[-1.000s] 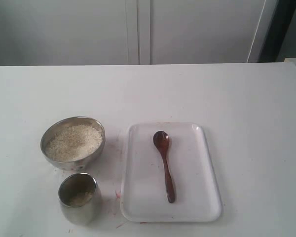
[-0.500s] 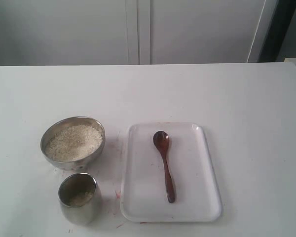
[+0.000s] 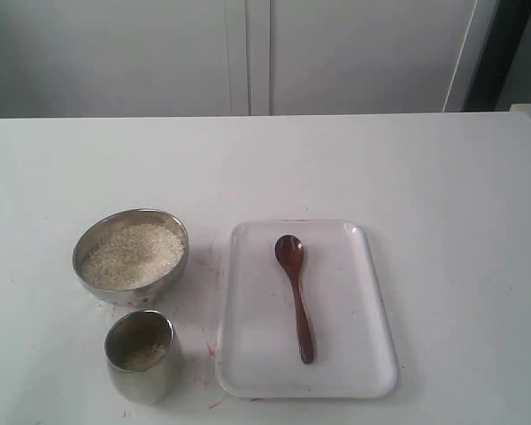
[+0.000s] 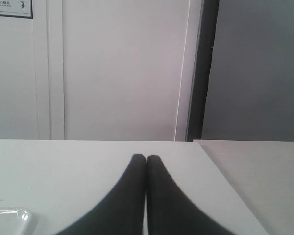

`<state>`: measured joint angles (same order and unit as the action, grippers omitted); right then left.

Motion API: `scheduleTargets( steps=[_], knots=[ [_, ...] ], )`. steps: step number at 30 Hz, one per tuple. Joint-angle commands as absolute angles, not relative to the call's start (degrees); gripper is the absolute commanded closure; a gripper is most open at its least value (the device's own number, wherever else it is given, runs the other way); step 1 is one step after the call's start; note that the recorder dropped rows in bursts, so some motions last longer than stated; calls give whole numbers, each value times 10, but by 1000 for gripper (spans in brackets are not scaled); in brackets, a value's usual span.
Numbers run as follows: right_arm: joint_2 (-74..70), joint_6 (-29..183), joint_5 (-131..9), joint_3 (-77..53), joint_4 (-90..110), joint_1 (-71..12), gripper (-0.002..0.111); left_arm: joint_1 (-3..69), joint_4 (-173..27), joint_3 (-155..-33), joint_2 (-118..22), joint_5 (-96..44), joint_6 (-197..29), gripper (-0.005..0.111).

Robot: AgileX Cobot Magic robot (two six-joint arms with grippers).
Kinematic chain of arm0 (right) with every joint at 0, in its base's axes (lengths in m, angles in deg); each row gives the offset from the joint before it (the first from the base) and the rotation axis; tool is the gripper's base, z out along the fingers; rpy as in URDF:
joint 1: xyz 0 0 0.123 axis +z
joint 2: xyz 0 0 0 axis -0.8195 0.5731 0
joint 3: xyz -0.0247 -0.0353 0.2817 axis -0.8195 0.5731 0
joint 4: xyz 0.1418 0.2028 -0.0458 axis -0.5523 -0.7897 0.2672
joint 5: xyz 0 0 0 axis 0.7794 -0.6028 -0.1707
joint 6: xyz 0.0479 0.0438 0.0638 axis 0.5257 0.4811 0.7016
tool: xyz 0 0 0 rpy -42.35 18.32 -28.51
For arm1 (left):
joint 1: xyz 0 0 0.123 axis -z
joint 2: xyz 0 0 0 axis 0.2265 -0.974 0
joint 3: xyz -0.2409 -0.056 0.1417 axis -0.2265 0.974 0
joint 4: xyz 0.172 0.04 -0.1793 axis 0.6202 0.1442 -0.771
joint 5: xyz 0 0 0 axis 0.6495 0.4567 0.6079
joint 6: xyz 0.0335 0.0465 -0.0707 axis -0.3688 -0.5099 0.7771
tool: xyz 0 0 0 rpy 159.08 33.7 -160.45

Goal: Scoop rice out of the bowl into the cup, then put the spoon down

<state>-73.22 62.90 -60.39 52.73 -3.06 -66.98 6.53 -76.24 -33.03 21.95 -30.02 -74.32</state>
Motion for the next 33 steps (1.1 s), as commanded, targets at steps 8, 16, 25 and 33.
scheduleTargets(
  steps=[8, 16, 25, 33],
  knots=[
    [-735, 629, -608, 530, -29, -671, 108, 71, -765, -334, 220, -303, -740, 92],
    [-735, 607, -598, 530, -28, -671, 108, 71, -765, -334, 220, -303, -740, 92],
    [-735, 608, -621, 530, -21, -671, 108, 71, -765, -334, 220, -303, -740, 92],
    [-735, 624, -595, 530, 72, -671, 108, 71, -765, -334, 220, -303, -740, 92]
  ],
)
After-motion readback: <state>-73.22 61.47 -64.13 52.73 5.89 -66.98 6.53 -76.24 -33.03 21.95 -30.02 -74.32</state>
